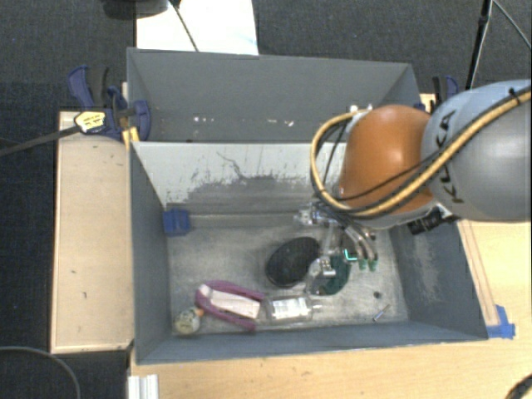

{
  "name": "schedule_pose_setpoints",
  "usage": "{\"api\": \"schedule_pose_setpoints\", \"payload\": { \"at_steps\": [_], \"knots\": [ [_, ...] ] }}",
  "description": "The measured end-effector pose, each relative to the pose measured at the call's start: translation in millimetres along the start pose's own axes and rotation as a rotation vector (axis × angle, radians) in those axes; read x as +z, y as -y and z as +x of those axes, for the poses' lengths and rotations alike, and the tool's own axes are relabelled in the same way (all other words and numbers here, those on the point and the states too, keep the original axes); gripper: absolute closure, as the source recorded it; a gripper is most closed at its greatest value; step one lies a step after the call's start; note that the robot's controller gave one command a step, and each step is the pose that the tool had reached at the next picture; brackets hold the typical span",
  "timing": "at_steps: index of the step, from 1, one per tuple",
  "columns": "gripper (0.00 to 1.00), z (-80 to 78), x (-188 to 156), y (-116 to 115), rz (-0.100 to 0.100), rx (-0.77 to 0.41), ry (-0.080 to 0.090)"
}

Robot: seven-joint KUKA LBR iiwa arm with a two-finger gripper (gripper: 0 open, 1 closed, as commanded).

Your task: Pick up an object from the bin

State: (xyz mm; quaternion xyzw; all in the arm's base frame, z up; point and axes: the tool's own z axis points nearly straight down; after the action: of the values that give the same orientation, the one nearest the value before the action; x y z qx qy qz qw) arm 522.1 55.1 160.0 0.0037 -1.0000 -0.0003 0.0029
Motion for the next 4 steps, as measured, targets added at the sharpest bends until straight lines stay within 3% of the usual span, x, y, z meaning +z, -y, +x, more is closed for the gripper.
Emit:
{"api": "schedule_pose_setpoints", "payload": {
  "at_steps": [1, 2, 3, 4],
  "knots": [
    [0.0, -23.8, 88.2, 13.2, 0.001, -0.15, 0.004],
    [1.0, -24.2, 85.4, 12.5, 0.0, -0.147, 0.007],
    [0.0, -24.5, 85.5, 12.4, 0.0, -0.146, 0.008],
    [1.0, -24.0, 85.6, 12.3, 0.0, -0.144, 0.007]
  ]
}}
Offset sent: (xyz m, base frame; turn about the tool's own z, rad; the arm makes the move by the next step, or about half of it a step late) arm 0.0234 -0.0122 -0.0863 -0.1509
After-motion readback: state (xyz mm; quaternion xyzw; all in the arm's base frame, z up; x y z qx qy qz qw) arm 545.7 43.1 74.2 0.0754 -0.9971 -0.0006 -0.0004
